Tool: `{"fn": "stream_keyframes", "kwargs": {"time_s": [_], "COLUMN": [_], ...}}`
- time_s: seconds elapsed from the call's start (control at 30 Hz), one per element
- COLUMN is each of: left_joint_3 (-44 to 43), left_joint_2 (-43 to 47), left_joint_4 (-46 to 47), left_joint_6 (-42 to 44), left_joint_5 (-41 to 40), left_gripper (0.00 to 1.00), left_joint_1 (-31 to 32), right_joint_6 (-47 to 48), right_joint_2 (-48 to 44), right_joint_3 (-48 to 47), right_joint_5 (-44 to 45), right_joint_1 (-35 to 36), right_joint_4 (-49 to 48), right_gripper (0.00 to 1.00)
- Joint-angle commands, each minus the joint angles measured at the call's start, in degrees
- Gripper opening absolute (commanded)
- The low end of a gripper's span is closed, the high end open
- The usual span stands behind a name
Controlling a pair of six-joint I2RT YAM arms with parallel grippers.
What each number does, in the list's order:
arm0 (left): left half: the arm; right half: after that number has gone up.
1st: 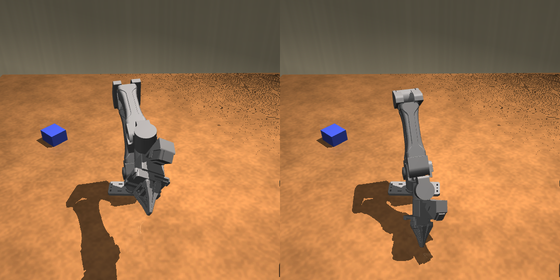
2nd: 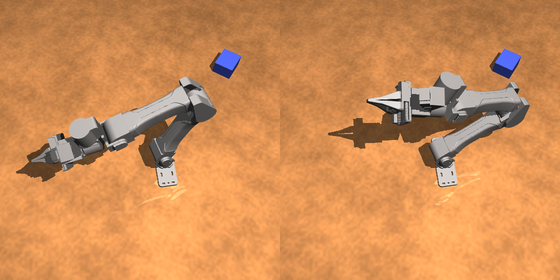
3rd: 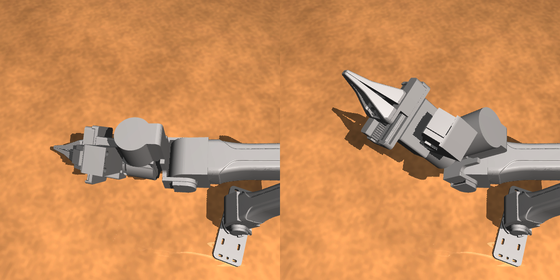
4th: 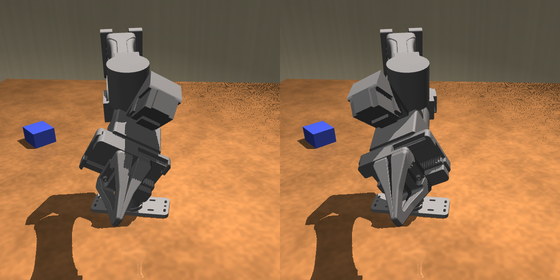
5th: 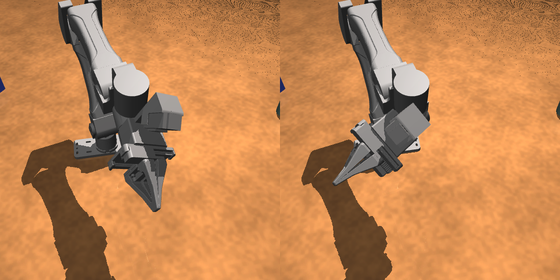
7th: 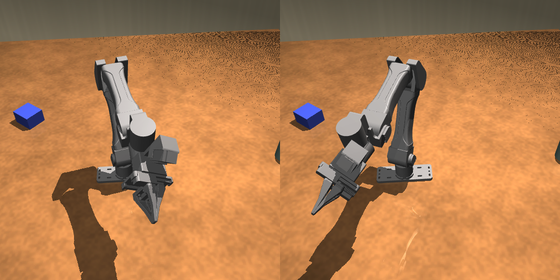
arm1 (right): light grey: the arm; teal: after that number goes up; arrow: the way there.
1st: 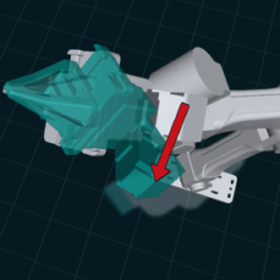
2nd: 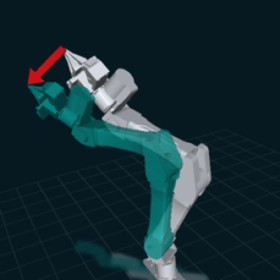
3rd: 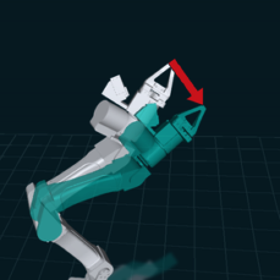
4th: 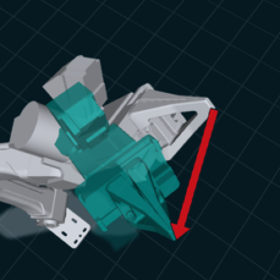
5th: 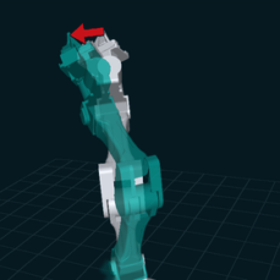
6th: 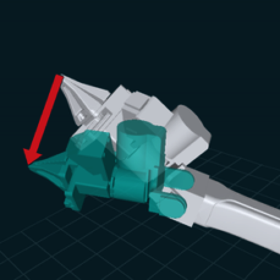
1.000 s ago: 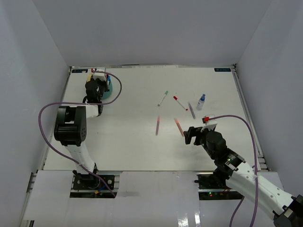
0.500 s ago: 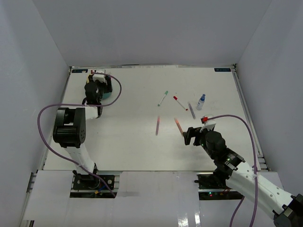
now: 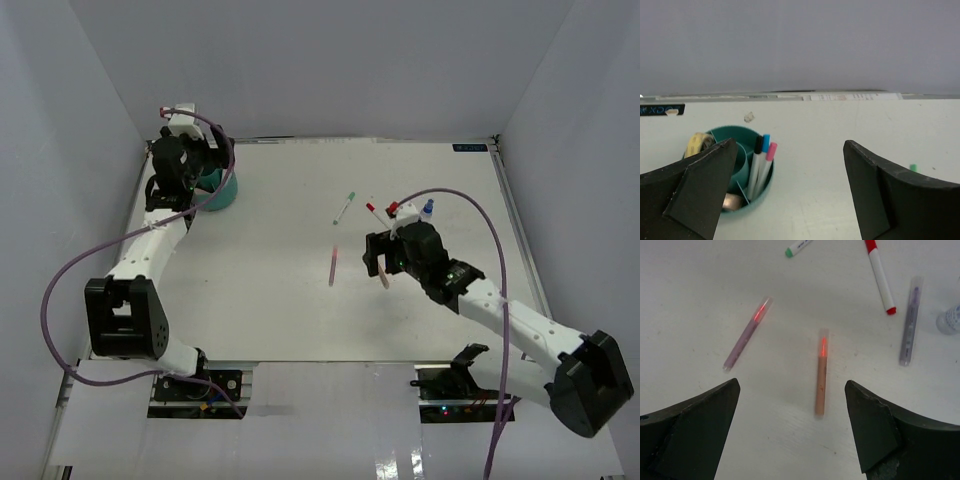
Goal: Sort the stationery into containers
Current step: Pick up the pen from the center of the board.
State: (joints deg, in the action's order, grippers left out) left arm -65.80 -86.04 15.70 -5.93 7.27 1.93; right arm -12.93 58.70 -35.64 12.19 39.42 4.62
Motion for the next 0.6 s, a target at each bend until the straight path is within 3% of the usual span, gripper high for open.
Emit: {"fn": "stream_keyframes", "kwargs": {"time_s": [0.0,0.13,0.27,0.4,0.57], "left_joint_3": [-1.5,5.6,16.0,19.3,18.6], "left_joint_2": [8.0,19.9,31.0,33.0,33.0], "left_joint_4": [-16.9,-20.7,-21.2,-22.0,-24.0], "left_joint_6": [-4.7,-13.0,-9.4,-7.3,-6.5], "left_joint_5": [1.6,-3.0,1.2,-2.7,-5.6], "left_gripper": [0.98,0.98,0.98,0.98,0.98], "left_joint_1": [-0.2,-0.3,-0.2,2.5,5.4], "right_joint_6": [3.8,5.0,7.4,9.5,12.5], "right_joint_2": [8.8,19.7,30.0,39.7,44.7], "right_joint_3": [-10.3,-18.9,-27.2,-34.0,-37.5], "right_joint_5": [-7.0,-13.0,-13.9,-12.8,-7.8], "right_joint_1": [-5.8,-11.3,-13.3,-15.2,-15.5], "right_joint_4": [1.4,2.1,3.8,7.3,7.5], "right_gripper": [0.91,0.90,0.87,0.82,0.80]}}
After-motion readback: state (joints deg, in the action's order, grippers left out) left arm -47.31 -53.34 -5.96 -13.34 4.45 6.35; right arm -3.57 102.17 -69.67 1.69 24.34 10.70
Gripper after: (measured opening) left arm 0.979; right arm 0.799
